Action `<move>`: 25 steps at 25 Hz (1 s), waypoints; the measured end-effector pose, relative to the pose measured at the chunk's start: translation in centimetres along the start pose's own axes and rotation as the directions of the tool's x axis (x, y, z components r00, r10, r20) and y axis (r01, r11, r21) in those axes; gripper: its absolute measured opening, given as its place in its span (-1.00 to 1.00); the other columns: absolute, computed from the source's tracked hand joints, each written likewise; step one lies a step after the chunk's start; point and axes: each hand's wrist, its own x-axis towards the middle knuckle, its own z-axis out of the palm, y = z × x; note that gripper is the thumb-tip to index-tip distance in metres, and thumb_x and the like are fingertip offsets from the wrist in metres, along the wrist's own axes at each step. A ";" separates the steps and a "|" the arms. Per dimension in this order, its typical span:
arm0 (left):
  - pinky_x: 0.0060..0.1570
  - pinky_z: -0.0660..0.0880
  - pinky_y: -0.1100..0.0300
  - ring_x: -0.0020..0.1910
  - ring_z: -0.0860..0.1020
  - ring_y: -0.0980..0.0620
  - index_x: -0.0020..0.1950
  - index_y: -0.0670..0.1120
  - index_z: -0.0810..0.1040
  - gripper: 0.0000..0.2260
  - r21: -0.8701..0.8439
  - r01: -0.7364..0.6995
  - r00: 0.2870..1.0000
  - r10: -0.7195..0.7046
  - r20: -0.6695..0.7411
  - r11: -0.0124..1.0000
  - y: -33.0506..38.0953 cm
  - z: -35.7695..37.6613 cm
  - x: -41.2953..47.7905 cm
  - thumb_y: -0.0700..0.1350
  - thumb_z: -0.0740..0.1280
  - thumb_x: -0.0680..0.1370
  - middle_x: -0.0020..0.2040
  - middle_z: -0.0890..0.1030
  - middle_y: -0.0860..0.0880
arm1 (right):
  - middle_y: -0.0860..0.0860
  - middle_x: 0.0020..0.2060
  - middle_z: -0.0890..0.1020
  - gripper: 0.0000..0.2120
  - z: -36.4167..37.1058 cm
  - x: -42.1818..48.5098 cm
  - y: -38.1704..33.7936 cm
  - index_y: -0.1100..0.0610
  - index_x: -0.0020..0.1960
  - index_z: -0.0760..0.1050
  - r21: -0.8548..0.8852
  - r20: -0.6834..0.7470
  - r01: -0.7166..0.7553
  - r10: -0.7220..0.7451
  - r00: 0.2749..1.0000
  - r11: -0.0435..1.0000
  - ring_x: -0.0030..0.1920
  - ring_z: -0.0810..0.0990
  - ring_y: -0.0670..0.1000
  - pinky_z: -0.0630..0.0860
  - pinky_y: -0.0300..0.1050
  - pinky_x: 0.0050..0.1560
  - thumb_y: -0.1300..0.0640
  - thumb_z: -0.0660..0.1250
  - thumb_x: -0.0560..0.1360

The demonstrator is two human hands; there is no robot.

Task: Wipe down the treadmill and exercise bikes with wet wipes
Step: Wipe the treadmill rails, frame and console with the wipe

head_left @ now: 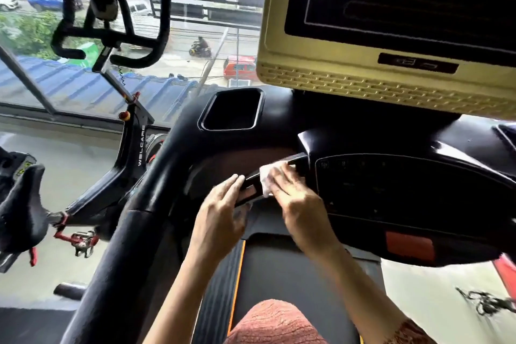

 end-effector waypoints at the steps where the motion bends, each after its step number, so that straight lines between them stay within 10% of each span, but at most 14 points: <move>1: 0.21 0.41 0.12 0.15 0.57 -0.12 0.24 -0.25 0.55 -0.59 -0.017 -0.029 0.999 0.028 -0.038 0.999 0.6 0.3 0.4 -0.06 0.30 0.48 0.19 0.60 -0.20 | 0.15 0.13 0.63 -0.61 -0.7 -0.5 -0.3 0.28 0.14 0.61 0.030 0.002 0.029 -0.030 1.000 0.999 0.19 0.58 0.13 0.47 -0.07 0.21 0.29 0.11 0.43; 6: 0.35 0.29 0.01 0.31 0.47 -0.15 0.31 -0.25 0.50 -0.58 -0.037 -0.228 0.972 0.225 -0.074 0.973 3.4 2.6 2.1 -0.05 0.23 0.54 0.31 0.52 -0.19 | 0.19 0.28 0.52 -0.59 -4.6 -5.2 4.7 0.34 0.25 0.51 0.030 -0.204 -0.201 0.203 0.958 0.979 0.33 0.46 0.14 0.37 -0.03 0.35 0.45 0.12 0.46; 11: 0.46 0.07 0.06 0.47 0.23 -0.05 0.47 -0.21 0.31 -0.49 0.036 -0.331 0.943 0.331 -0.008 0.943 4.9 5.5 4.0 -0.03 0.20 0.56 0.48 0.30 -0.11 | 0.11 0.51 0.17 -0.51 -2.2 -7.0 3.6 0.25 0.50 0.18 0.080 0.004 -0.268 0.269 0.963 0.960 0.53 0.07 0.06 0.12 0.04 0.48 0.11 0.10 0.61; 18: 0.42 0.20 0.03 0.44 0.30 -0.07 0.47 -0.20 0.31 -0.42 0.102 -0.365 0.927 0.371 -0.046 0.925 4.2 6.2 4.0 -0.18 0.34 0.46 0.47 0.32 -0.12 | 0.11 0.47 0.28 -0.55 -2.6 0.1 6.1 0.24 0.48 0.24 0.013 -0.098 -0.342 0.341 0.935 0.940 0.49 0.21 0.08 0.10 0.03 0.47 0.12 0.07 0.62; 22: 0.40 0.22 0.04 0.43 0.32 -0.06 0.46 -0.19 0.32 -0.48 0.091 -0.372 0.924 0.378 -0.059 0.924 4.2 6.1 4.0 -0.18 0.31 0.50 0.46 0.35 -0.12 | 0.06 0.50 0.22 -0.56 -2.6 -3.9 6.3 0.14 0.49 0.26 0.060 0.014 -0.131 0.131 0.991 0.990 0.52 0.12 0.04 0.10 0.02 0.50 0.13 0.12 0.62; 25: 0.41 0.22 0.01 0.45 0.30 -0.06 0.47 -0.19 0.32 -0.50 0.096 -0.373 0.924 0.379 -0.050 0.923 4.3 6.0 3.9 -0.11 0.28 0.55 0.47 0.33 -0.12 | 0.04 0.53 0.12 -0.56 -3.0 -6.2 6.1 0.07 0.51 0.21 0.119 0.013 -0.360 0.361 0.933 0.926 0.54 0.06 0.09 -0.02 -0.03 0.52 0.07 0.08 0.63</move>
